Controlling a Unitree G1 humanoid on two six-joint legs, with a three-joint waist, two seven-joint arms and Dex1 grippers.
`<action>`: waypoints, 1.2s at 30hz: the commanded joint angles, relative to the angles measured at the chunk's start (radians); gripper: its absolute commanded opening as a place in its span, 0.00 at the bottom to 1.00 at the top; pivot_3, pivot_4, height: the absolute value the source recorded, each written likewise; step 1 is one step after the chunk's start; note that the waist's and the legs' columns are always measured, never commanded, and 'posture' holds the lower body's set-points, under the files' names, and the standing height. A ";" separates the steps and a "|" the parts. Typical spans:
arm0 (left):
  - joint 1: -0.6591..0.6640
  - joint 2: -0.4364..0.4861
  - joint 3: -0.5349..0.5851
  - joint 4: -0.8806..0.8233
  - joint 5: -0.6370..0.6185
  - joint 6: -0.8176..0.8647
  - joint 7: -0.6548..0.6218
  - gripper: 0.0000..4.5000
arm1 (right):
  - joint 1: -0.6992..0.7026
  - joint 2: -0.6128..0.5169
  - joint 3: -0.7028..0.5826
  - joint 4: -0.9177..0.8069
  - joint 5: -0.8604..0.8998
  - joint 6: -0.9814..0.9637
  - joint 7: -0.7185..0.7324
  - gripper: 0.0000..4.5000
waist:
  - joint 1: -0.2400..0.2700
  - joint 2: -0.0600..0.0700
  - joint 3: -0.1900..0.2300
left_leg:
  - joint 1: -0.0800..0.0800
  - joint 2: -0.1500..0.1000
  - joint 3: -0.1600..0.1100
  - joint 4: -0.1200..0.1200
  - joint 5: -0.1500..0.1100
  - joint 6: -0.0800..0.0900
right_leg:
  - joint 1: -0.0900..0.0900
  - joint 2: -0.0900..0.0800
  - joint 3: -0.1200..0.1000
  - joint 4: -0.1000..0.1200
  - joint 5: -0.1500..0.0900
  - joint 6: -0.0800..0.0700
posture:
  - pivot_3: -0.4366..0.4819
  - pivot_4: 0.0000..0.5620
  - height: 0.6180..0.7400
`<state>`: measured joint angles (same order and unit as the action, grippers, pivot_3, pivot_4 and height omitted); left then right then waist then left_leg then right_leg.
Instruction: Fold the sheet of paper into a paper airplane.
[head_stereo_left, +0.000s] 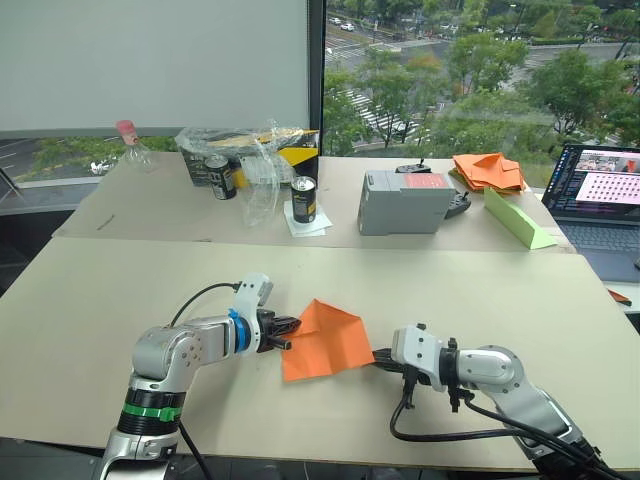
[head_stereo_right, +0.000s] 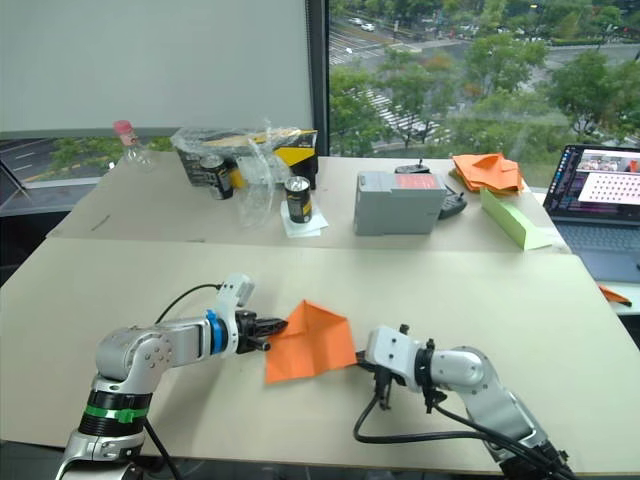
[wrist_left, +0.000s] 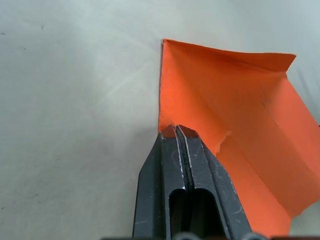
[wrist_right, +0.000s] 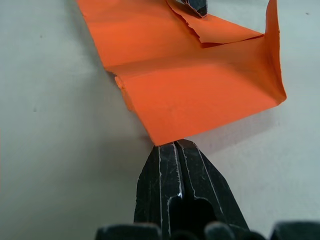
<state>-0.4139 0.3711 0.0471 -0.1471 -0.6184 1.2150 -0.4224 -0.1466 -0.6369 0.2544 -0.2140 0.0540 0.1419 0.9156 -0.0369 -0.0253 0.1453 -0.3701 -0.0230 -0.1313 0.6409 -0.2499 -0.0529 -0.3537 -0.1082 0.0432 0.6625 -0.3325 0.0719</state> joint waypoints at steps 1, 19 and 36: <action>0.011 0.008 -0.007 0.003 0.018 0.008 0.011 0.00 | -0.037 0.029 -0.030 -0.020 0.027 0.010 -0.023 0.00 | -0.001 0.000 0.000 | 0.000 0.000 0.000 0.000 0.000 0.000 | 0.000 0.000 0.000 0.000 0.000 0.000 | 0.48 0.27 1.00; 0.004 0.010 -0.016 0.017 0.023 -0.007 0.009 0.00 | -0.149 0.187 0.012 0.010 0.040 0.089 -0.090 0.00 | -0.001 0.000 0.000 | 0.000 0.000 -0.001 0.000 0.000 0.000 | 0.000 0.000 0.000 0.000 0.000 0.000 | 0.48 0.27 1.00; 0.030 0.014 0.014 0.005 0.031 -0.011 0.035 0.00 | -0.205 0.255 0.037 0.100 0.023 0.071 -0.117 0.00 | -0.006 0.000 0.000 | 0.000 0.000 -0.001 0.000 0.000 0.000 | -0.001 0.000 0.000 0.001 0.000 0.000 | 0.48 0.27 1.00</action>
<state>-0.4035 0.3717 0.0522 -0.1495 -0.6174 1.1983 -0.4202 -0.3447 -0.3796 0.3034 -0.0982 0.0700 0.2302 0.7992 -0.0425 -0.0251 0.1452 -0.3702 -0.0229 -0.1322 0.6408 -0.2498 -0.0530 -0.3550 -0.1081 0.0429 0.6635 -0.3324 0.0718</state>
